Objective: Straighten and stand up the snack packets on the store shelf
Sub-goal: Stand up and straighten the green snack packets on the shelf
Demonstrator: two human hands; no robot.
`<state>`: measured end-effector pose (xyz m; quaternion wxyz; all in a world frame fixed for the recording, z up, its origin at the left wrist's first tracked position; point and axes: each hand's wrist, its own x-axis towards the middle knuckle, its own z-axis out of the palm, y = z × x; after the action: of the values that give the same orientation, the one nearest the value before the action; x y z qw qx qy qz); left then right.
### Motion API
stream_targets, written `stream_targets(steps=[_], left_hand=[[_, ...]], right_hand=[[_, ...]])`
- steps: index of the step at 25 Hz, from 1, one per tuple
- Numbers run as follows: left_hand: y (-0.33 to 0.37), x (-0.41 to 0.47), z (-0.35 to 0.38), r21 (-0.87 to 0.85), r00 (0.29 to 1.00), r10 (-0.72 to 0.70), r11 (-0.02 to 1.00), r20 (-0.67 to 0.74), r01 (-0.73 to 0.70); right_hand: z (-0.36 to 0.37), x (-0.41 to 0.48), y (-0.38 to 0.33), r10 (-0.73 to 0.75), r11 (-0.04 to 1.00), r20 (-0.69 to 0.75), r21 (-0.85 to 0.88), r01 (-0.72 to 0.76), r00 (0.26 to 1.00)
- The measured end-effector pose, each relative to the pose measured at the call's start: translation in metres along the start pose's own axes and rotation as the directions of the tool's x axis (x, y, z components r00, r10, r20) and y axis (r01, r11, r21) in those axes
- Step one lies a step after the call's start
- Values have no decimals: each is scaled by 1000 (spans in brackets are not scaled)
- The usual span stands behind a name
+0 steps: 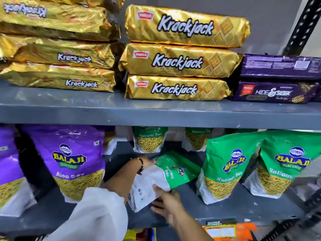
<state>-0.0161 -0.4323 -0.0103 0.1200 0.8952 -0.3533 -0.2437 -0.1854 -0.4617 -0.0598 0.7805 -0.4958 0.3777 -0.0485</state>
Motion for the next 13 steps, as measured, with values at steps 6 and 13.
stream_targets(steps=[6,13], left_hand=[[-3,-47,-18,-271,967,-252,934,-31,234],[-23,-105,12,-857,920,-187,461,-346,-228]], right_hand=[[-9,0,5,-127,991,135,-22,132,983],[-31,-17,-7,-460,855,268,-123,503,847]])
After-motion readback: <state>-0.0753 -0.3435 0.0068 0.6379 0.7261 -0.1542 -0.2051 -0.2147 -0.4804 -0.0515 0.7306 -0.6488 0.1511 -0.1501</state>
